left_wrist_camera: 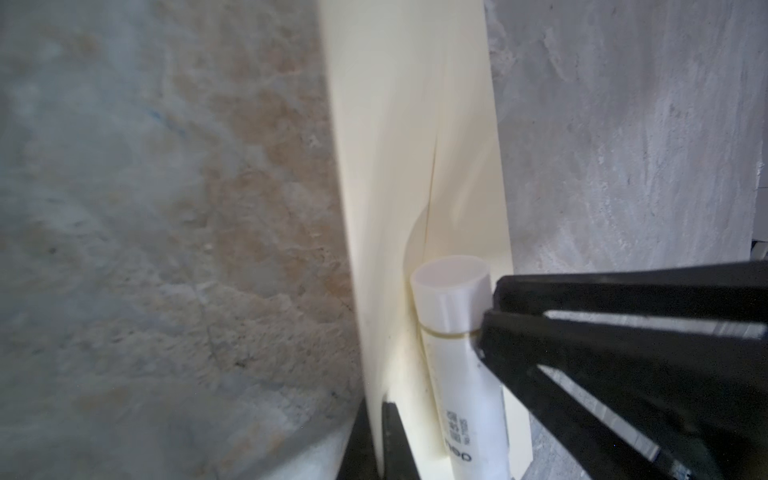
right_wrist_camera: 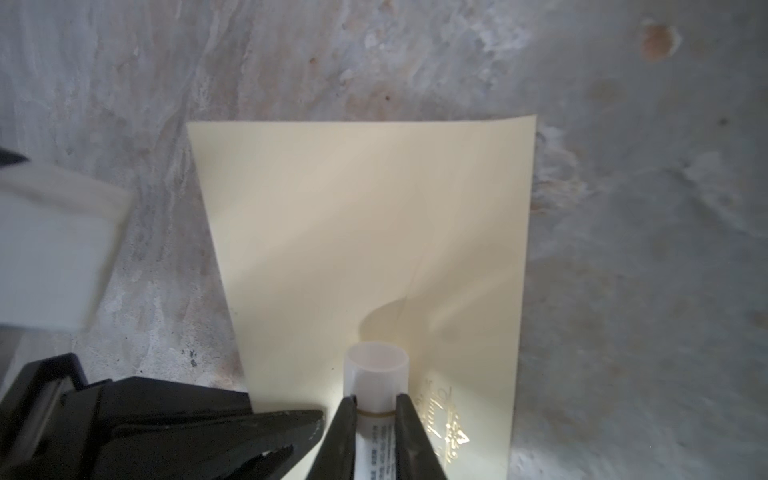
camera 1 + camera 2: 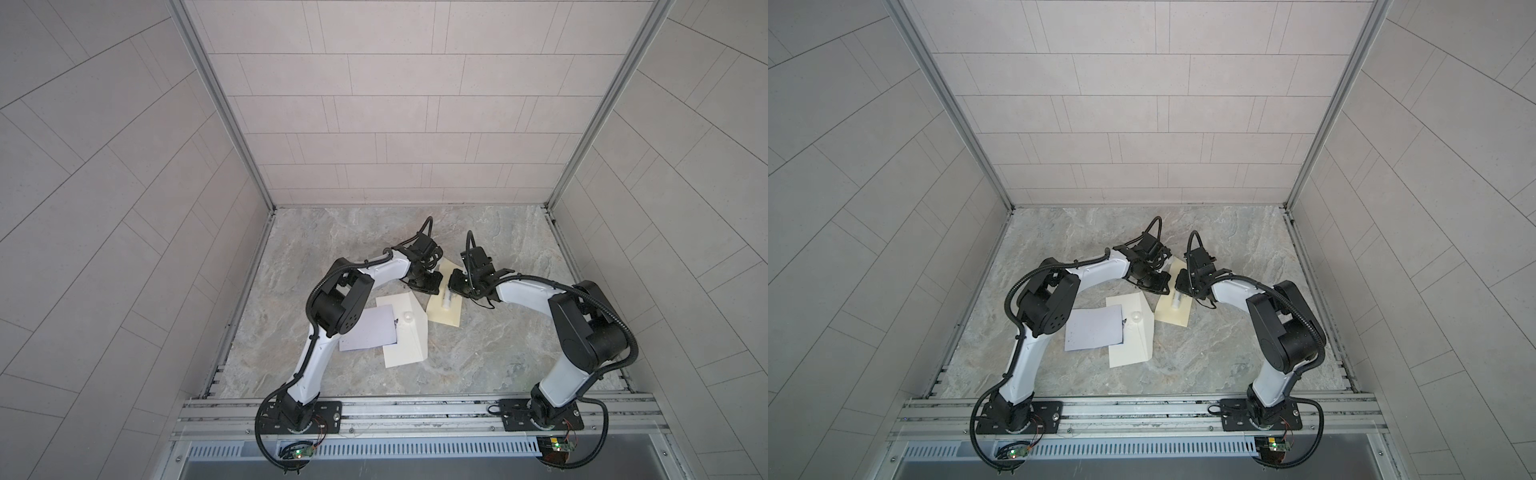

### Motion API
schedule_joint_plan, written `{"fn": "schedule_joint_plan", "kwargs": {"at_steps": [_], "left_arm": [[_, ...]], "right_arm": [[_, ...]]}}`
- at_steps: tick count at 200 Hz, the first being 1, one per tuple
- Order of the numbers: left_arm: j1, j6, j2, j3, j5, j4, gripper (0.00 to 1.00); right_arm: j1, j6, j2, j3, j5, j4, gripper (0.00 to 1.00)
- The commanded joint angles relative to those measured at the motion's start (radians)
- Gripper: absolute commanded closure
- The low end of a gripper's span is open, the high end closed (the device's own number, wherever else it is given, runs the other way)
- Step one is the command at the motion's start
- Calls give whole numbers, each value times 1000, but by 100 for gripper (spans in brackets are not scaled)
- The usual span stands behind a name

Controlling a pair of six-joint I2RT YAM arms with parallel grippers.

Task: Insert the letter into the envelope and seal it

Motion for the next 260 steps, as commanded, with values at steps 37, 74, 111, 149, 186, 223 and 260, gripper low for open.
{"fn": "schedule_joint_plan", "kwargs": {"at_steps": [37, 74, 111, 149, 186, 223, 260], "left_arm": [[-3, 16, 23, 20, -45, -45, 100], [3, -2, 28, 27, -98, -74, 100], [5, -8, 27, 29, -128, -87, 100], [4, -13, 27, 30, -140, -91, 100], [6, -13, 31, 32, -135, -90, 100], [5, -13, 35, 35, -127, -87, 100], [6, -10, 34, 34, -121, -87, 100]], "right_arm": [[34, 13, 86, -22, -5, -82, 89], [13, 11, 20, -49, 24, -117, 80], [-58, 23, -56, -125, 38, -127, 68], [-116, -6, -124, -176, 36, -139, 64], [-103, -58, -142, -185, -69, -61, 66], [-33, -94, -147, -136, -79, -27, 84], [-22, -61, -37, -76, -77, -16, 95]]}}
